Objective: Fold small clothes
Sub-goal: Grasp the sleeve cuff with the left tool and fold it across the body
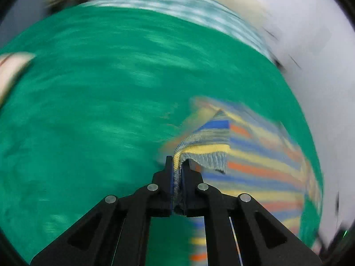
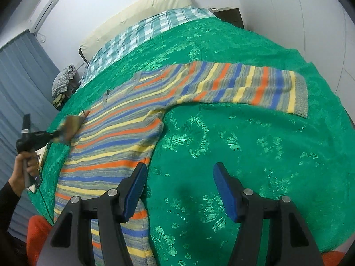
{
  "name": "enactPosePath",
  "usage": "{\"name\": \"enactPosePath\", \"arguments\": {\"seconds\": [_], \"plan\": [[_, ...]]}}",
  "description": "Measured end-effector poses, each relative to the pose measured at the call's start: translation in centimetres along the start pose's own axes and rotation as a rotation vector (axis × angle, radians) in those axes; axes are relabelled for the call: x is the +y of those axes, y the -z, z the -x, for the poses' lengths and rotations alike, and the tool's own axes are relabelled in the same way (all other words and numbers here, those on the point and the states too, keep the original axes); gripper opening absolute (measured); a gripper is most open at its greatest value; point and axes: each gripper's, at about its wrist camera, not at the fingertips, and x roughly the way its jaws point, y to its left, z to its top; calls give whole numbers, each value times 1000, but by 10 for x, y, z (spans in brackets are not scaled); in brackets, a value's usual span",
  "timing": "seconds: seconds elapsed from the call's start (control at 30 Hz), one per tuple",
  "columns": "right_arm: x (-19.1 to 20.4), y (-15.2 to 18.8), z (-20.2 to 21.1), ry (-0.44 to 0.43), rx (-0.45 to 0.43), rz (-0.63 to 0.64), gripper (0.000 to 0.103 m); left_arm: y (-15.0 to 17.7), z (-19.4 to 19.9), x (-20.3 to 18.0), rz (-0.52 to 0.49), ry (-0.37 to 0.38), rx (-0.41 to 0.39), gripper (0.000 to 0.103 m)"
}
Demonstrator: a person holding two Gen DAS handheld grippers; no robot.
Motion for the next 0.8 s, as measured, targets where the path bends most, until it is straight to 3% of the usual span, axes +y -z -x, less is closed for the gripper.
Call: {"name": "enactPosePath", "arguments": {"seconds": [0.07,0.1,0.23,0.43,0.8], "plan": [[-1,0,-2,1,8,-6,62,-5,3,47,131,-140,-27,4],[-1,0,-3,2,12,-7,62,-4,1,66,188,-172,-18,4],[3,2,-7,6,30,12,62,10,-13,114,320,-184,50,4],[6,4,-13,16,50,33,62,20,-28,115,296,-184,95,4],[0,3,-12,15,49,6,62,14,-33,115,240,-241,90,3]]}}
